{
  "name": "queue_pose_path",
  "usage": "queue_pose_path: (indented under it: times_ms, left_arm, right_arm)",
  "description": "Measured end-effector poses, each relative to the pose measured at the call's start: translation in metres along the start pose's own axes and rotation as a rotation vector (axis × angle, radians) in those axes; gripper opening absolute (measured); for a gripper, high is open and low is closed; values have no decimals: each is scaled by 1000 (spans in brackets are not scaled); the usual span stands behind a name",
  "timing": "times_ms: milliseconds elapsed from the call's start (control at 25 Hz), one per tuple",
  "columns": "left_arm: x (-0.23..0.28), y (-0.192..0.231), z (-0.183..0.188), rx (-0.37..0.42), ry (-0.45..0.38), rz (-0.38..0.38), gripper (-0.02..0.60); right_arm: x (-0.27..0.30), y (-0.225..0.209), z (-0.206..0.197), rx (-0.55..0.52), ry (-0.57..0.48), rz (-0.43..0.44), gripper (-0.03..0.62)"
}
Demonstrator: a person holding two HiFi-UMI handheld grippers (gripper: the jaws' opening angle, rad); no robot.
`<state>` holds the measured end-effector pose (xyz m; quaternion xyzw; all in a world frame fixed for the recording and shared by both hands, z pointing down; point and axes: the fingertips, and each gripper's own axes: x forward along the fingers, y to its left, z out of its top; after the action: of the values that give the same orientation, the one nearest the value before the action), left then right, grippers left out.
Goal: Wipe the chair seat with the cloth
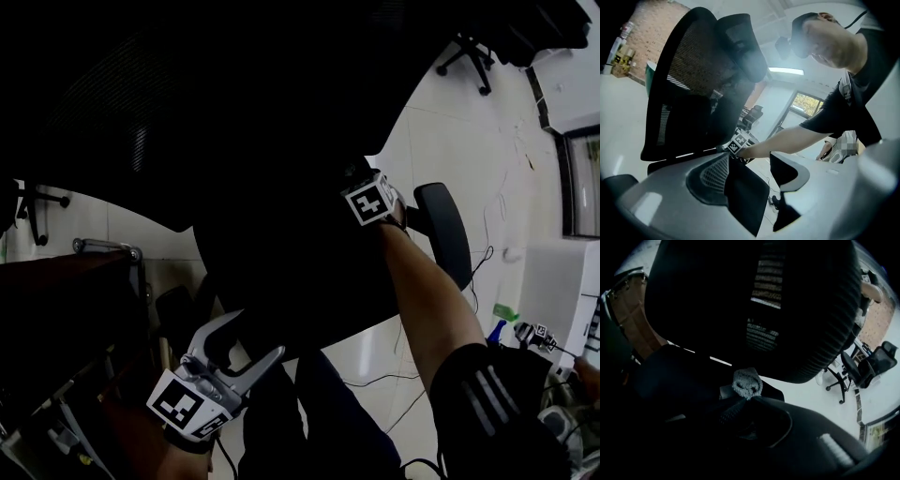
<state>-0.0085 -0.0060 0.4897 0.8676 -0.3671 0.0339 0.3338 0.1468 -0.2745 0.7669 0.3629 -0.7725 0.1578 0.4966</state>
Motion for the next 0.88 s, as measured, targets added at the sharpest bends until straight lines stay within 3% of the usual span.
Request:
queue_pose_path:
  times_ms: [200, 360, 560, 880]
  left_arm:
    - [-2, 6, -3, -18, 10, 7, 298]
    - [1, -1, 2, -11, 7, -8, 298]
    - [1, -7, 4, 3, 15, -36, 298]
    - [-2, -16, -5, 0, 29, -58, 298]
  right_arm:
    - [-4, 15, -15, -54, -2, 43, 29]
    - [-34, 40, -77, 11, 41, 90, 29]
    - [-78, 77, -145, -53, 20, 110, 28]
    - [-140, 136, -257, 36, 114, 161, 29]
